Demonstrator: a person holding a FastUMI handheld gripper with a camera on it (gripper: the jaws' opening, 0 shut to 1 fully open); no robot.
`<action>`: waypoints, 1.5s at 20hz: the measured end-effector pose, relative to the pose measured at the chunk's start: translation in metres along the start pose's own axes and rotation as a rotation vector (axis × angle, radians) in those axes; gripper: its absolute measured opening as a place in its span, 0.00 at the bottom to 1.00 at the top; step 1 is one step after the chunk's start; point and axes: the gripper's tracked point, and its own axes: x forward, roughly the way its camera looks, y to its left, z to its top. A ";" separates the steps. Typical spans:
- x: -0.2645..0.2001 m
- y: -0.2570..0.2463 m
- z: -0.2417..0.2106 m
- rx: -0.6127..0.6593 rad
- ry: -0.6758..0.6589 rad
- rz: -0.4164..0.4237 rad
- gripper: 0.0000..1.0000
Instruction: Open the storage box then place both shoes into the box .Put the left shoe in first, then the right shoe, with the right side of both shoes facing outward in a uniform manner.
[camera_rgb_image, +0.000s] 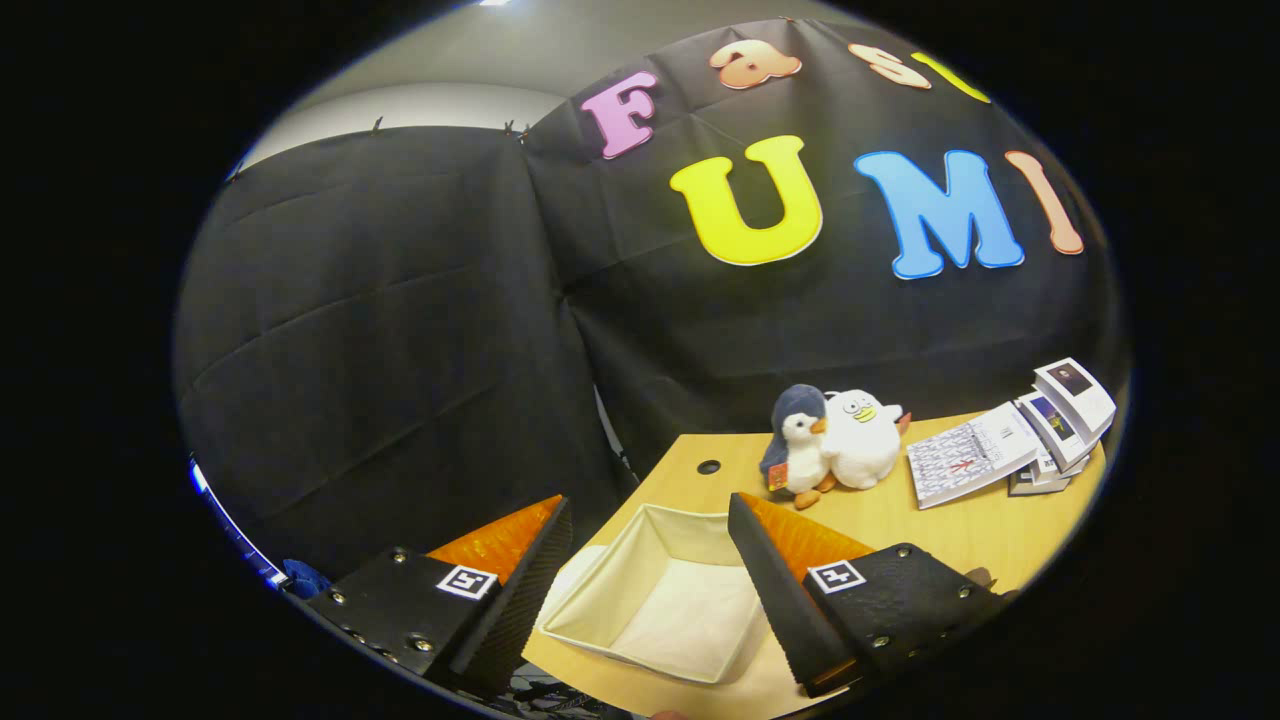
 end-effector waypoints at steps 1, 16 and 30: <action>-0.003 -0.013 0.000 -0.010 -0.008 -0.024 0.98; -0.019 -0.174 -0.077 -0.019 0.073 -0.282 0.98; -0.032 -0.242 -0.203 0.027 0.331 -0.362 0.98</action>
